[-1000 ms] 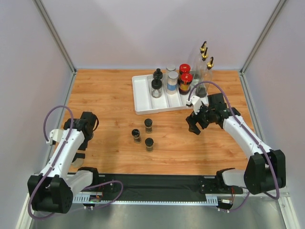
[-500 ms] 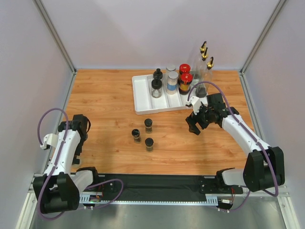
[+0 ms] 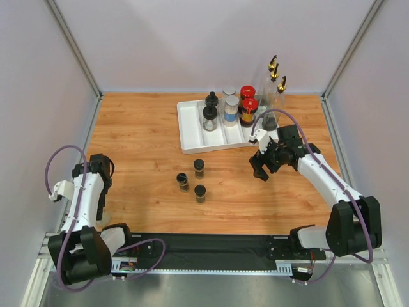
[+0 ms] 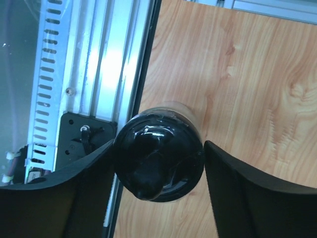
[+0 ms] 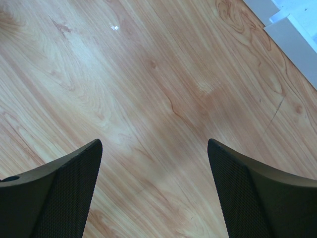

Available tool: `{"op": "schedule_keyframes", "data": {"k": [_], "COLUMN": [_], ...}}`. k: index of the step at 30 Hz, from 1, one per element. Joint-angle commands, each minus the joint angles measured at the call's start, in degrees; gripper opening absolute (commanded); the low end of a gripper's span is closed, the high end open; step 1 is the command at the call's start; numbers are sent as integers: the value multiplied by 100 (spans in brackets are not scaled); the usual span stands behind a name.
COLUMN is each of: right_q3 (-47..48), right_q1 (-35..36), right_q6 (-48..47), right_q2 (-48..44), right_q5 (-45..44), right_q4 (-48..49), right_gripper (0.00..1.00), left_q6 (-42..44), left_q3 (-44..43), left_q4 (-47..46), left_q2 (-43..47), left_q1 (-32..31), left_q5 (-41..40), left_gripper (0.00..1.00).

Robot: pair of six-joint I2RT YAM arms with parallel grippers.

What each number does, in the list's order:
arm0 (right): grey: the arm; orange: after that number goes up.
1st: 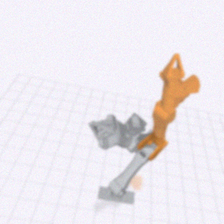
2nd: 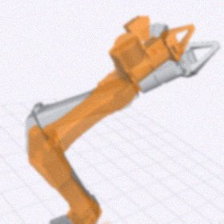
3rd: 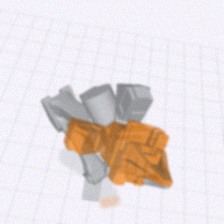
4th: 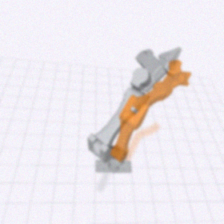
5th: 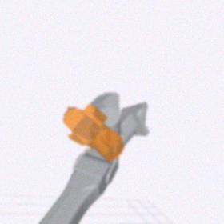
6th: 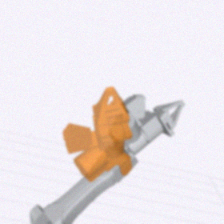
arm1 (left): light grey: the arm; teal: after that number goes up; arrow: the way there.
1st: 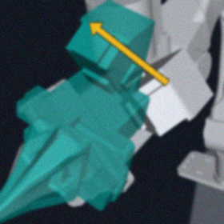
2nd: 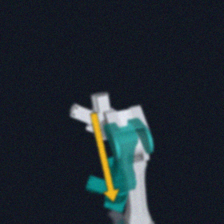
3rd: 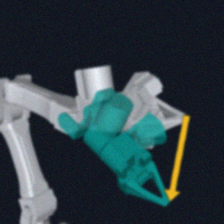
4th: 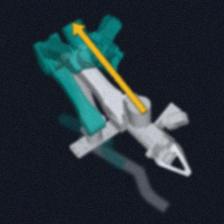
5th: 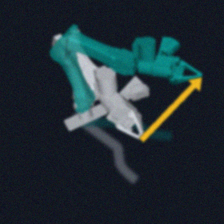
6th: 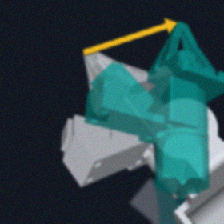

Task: Organize the condiment bottles
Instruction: Pick up the bottle from the corner of the board.

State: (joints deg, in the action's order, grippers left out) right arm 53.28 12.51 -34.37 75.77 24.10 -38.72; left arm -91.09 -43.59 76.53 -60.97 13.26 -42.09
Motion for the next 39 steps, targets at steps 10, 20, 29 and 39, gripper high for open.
{"op": "schedule_keyframes", "data": {"k": [10,20,29,39], "right_q3": [60,43,42,25], "right_q1": [-12,-12,-12,-12], "right_q6": [-123,-131,-166,-167], "right_q2": [-132,-176,-211,-396], "right_q5": [-54,-89,-89,42], "right_q4": [110,101,84,49], "right_gripper": [89,89,89,89], "left_q6": [758,3017,3949,4740], "left_q3": [-62,466,335,-834], "left_q4": [-83,-2580,-4084,-4639], "left_q2": [129,762,412,-1329], "left_q1": [204,204,-156,-991], "left_q5": [262,2238,3479,3787], "left_gripper": [16,0,0,0]}}
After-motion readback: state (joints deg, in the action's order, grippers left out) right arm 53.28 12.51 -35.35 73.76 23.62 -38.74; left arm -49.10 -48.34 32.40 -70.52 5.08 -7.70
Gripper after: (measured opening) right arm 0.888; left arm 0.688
